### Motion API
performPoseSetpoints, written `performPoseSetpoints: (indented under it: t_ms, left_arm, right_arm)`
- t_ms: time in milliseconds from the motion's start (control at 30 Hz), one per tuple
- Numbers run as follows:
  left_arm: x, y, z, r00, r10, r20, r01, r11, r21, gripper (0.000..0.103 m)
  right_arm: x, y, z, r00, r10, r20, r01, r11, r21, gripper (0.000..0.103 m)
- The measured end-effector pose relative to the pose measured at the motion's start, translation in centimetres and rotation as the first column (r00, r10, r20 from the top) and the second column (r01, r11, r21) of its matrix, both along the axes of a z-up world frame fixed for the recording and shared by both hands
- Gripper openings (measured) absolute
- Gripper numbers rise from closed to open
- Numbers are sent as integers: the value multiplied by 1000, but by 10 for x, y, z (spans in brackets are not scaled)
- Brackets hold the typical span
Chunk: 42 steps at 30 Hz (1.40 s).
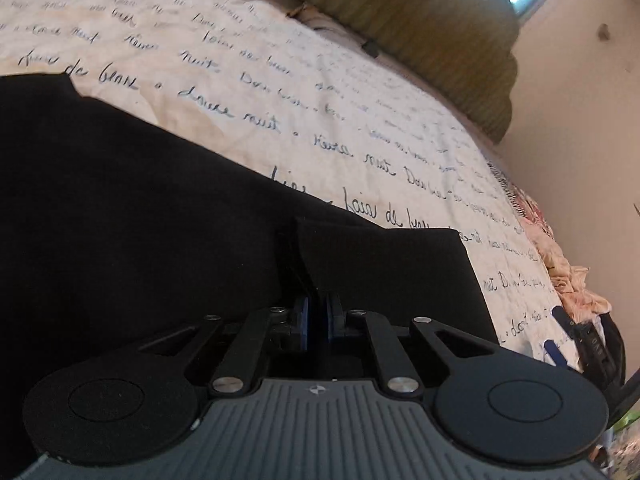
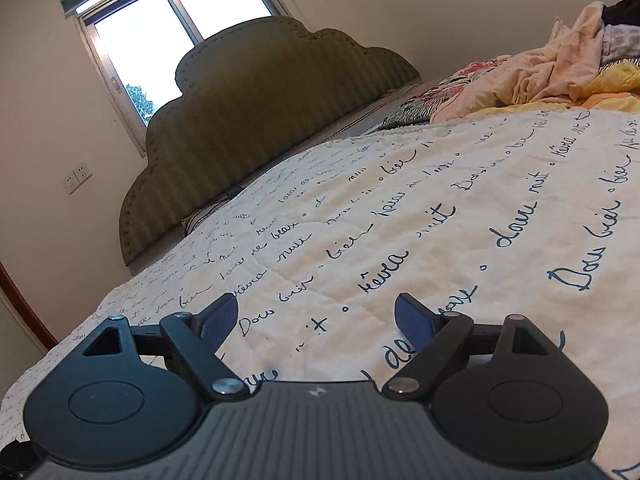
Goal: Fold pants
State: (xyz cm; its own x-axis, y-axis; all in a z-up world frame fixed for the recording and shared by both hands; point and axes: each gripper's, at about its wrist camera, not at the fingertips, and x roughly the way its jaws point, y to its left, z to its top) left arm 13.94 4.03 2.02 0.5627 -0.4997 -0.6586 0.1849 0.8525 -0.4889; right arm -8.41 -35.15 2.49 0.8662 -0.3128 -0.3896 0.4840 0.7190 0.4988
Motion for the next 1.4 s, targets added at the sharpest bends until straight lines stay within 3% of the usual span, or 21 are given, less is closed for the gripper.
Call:
performPoseSetpoints:
  t_ms: [133, 233, 467, 633, 800, 900, 1067, 1400]
  left_arm:
    - [-17, 5, -20, 992, 14, 128, -5, 998, -70, 15]
    - [-16, 9, -21, 993, 29, 114, -17, 995, -102, 15]
    - [-17, 9, -15, 993, 27, 117, -17, 996, -87, 15]
    - [-24, 16, -9, 994, 42, 101, -37, 998, -48, 15]
    - [-36, 35, 3, 982, 75, 173, -92, 991, 93, 16]
    - [-38, 43, -4, 981, 79, 176, -93, 993, 73, 16]
    - [-44, 33, -4, 973, 71, 219, -100, 987, 124, 16]
    - [-44, 38, -4, 976, 79, 205, -100, 991, 94, 16]
  right_arm:
    - [-1, 5, 2, 1000, -2, -2, 2, 999, -41, 86]
    - [1, 11, 5, 1000, 1, -12, -2, 997, -79, 86]
    - [8, 13, 5, 998, 3, -58, -8, 996, -93, 86]
    - [7, 12, 3, 998, -5, -60, 0, 996, -87, 86]
    - [6, 14, 4, 998, 0, -55, -6, 995, -97, 86]
    - [5, 14, 4, 999, 3, -52, -8, 995, -96, 86]
    - [5, 13, 4, 999, 1, -54, -6, 996, -94, 86]
    - [5, 13, 3, 998, -5, -60, 0, 996, -90, 86]
